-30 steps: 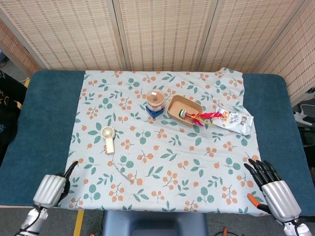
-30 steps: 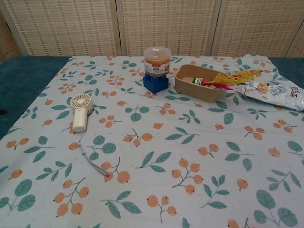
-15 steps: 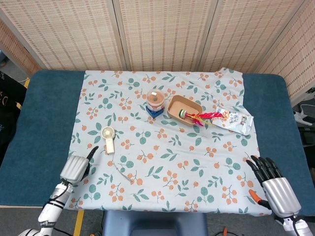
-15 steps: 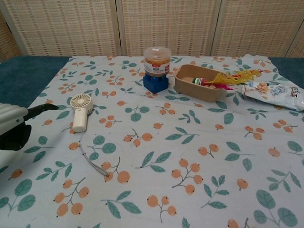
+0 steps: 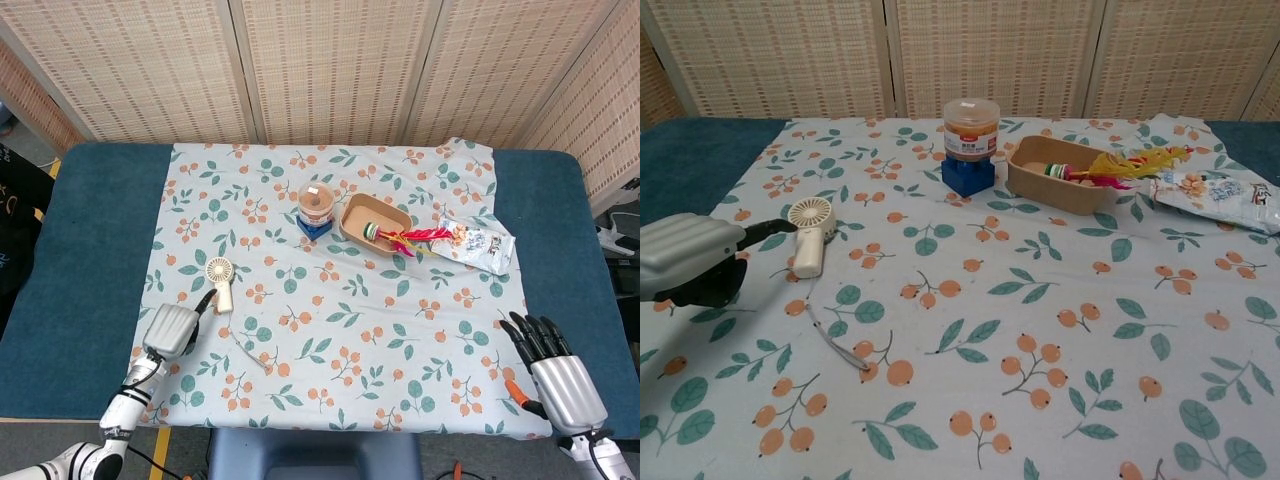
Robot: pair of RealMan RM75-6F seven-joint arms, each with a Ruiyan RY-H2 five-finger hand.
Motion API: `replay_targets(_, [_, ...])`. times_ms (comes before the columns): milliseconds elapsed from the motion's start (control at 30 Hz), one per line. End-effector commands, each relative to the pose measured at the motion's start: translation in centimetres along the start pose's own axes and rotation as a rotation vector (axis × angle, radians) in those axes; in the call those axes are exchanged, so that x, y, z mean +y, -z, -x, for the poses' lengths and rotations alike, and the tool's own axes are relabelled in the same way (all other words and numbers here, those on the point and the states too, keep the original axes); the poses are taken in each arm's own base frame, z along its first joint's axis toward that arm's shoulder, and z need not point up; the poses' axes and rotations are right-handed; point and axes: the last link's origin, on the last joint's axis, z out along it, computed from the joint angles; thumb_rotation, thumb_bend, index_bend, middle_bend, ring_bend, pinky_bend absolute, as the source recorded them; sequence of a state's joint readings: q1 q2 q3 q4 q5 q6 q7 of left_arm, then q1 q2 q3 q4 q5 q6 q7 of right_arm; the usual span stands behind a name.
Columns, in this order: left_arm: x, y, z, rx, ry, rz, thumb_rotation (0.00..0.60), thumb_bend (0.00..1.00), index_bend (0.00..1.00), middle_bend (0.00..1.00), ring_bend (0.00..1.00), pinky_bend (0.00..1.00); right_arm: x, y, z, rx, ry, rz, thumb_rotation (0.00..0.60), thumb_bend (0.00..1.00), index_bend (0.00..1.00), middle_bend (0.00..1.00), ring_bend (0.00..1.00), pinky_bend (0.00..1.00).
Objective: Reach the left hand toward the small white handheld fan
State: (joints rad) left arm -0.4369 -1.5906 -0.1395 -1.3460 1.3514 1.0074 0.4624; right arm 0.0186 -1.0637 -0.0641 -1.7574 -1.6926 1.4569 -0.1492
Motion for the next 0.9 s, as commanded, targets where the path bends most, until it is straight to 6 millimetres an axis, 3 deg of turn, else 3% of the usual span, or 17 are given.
replay_targets(33, [0.1, -0.8, 0.1, -0.007, 0.000, 0.000, 0.600, 0.84, 0.00, 0.97, 0.80, 0.95, 0.1, -0.1, 0.0, 0.000, 0.003, 0.007, 0.600, 0.18, 0.00, 0.00, 0.00, 0.00])
replay_targets(333, [0.3, -2.0, 0.3, -0.021, -0.013, -0.001, 0.600, 0.85, 0.00, 0.97, 0.80, 0.95, 0.3, -0.4, 0.1, -0.002, 0.006, 0.019, 0.600, 0.18, 0.00, 0.00, 0.00, 0.00])
replay_targets(900, [0.3, -2.1, 0.8, -0.042, -0.042, 0.002, 0.600, 0.85, 0.00, 0.97, 0.80, 0.95, 0.4, -0.3, -0.4, 0.012, -0.002, 0.023, 0.600, 0.18, 0.00, 0.00, 0.00, 0.00])
